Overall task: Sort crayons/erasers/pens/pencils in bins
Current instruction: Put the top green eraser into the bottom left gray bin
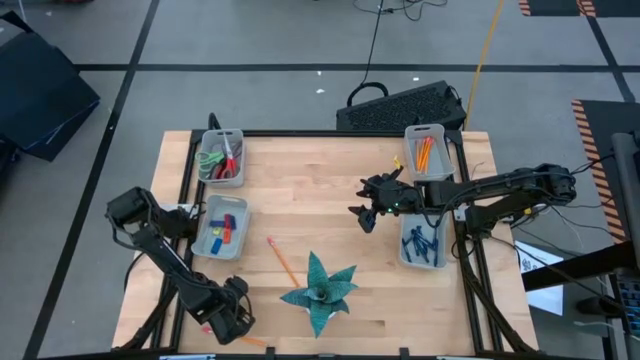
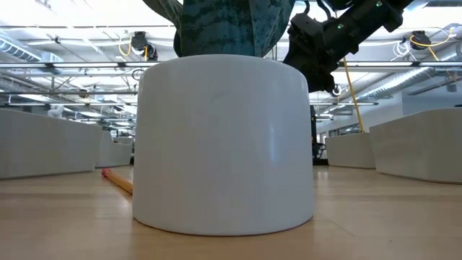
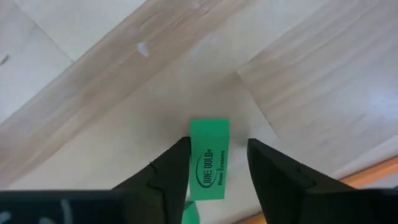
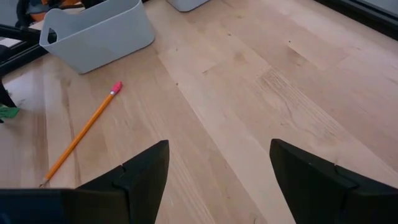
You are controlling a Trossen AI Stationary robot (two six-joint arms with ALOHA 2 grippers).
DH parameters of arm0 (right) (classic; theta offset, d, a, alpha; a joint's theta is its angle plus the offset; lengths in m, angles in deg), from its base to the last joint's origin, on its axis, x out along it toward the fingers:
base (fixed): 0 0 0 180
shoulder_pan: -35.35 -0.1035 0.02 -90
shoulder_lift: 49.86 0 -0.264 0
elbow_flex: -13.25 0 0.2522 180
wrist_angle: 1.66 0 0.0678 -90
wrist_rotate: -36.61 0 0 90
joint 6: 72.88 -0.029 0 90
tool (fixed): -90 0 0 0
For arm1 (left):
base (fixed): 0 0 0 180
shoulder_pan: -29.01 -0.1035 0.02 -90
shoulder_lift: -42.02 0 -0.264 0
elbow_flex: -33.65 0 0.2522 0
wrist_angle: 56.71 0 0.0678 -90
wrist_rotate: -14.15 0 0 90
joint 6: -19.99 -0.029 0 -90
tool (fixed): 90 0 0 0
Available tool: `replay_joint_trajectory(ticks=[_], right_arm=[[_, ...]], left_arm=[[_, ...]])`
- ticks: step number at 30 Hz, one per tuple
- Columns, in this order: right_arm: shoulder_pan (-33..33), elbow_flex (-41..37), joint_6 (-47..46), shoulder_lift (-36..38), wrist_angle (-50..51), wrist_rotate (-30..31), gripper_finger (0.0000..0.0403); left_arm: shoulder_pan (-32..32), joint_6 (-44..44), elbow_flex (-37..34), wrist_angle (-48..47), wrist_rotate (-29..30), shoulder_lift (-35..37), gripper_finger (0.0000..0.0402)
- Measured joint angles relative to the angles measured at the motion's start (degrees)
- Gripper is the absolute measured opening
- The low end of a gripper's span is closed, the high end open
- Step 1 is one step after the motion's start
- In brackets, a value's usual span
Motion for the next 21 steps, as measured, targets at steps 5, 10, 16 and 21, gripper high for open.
replay_joint_trajectory(ticks=[5, 10, 16, 21], right_arm=[[0.0, 0.0, -0.3, 0.0, 0.0, 0.0, 0.027], [0.0, 0.0, -1.0, 0.0, 0.0, 0.0, 0.027], [0.0, 0.0, -1.5, 0.0, 0.0, 0.0, 0.027], [0.0, 0.0, -1.5, 0.0, 0.0, 0.0, 0.027]], left_arm=[[0.0, 3.8, 0.0, -2.0, -6.1, 0.0, 0.014], [0.0, 5.8, 0.0, -3.2, -8.4, 0.0, 0.0087], [-1.8, 5.0, 0.3, -7.0, -11.4, 0.0, 0.0067], [-3.2, 4.8, 0.2, -8.0, -12.4, 0.0, 0.0083]])
